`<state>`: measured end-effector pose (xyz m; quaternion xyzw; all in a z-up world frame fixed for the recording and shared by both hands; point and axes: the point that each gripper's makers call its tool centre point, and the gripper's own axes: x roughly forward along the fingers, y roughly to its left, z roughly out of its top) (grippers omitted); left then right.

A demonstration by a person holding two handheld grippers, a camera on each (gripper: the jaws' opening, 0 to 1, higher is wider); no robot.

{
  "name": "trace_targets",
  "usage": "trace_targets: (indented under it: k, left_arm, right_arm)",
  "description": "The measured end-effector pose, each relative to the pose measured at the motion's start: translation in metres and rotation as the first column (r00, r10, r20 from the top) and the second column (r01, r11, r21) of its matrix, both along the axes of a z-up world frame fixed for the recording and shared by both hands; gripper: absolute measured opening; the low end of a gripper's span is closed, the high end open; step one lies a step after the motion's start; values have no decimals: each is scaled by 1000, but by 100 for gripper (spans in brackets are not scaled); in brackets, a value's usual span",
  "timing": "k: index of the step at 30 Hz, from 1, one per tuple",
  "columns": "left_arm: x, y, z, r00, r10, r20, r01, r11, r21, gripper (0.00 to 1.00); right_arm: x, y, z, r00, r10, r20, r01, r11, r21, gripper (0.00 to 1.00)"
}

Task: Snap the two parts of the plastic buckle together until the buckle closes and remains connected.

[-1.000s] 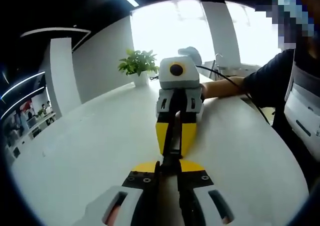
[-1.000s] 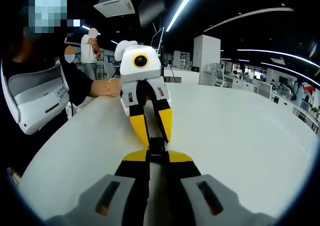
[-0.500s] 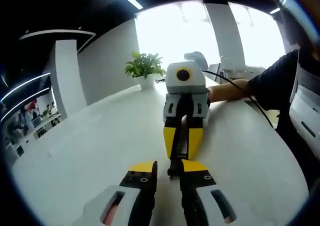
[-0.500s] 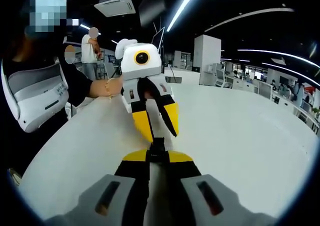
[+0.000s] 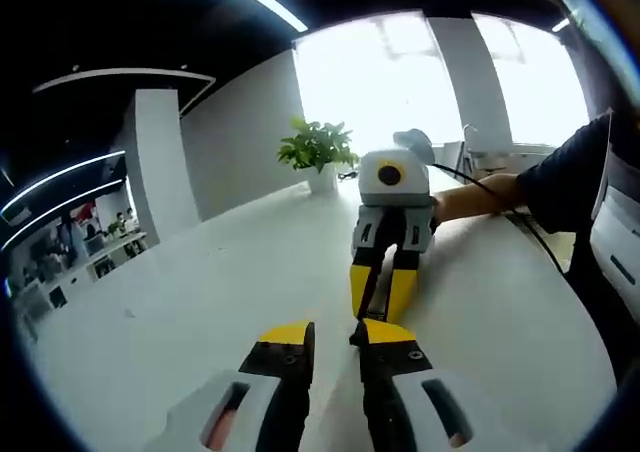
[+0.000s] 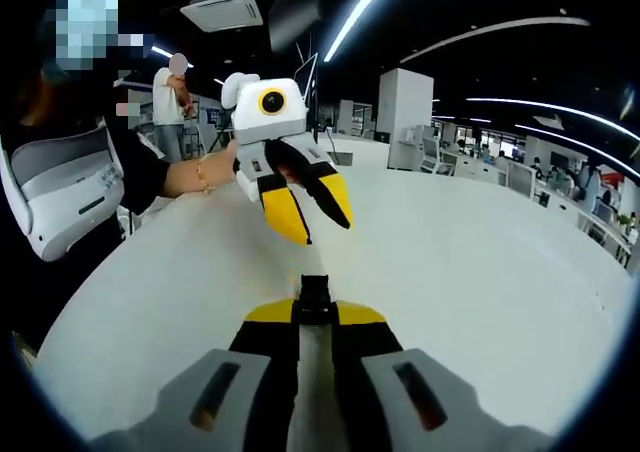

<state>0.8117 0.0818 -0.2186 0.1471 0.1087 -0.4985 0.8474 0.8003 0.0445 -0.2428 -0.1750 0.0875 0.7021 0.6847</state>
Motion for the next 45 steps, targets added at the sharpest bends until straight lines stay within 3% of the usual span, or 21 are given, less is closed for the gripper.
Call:
trace_targets:
  k: [7,17,31,45]
  left_arm:
    - [10,10,9,998,50,23,-50,999,-4,17]
    - [21,27,14,989,140,36,-140,990,-3,17]
    - [20,26,15,987,152,46,-152,988,0,17]
    - [19,25,16,987,148,57,-149,989,10,17]
  right_arm:
    - [21,3,11,998,-19,55,20,1000,-18,11]
    - [48,9,20,996,-39,83,40,999,-18,11]
    - [90,9,10,992,-62,110,74,992,-104,11]
    - [108,4,-3,992,-76,104,91,984,-152,12]
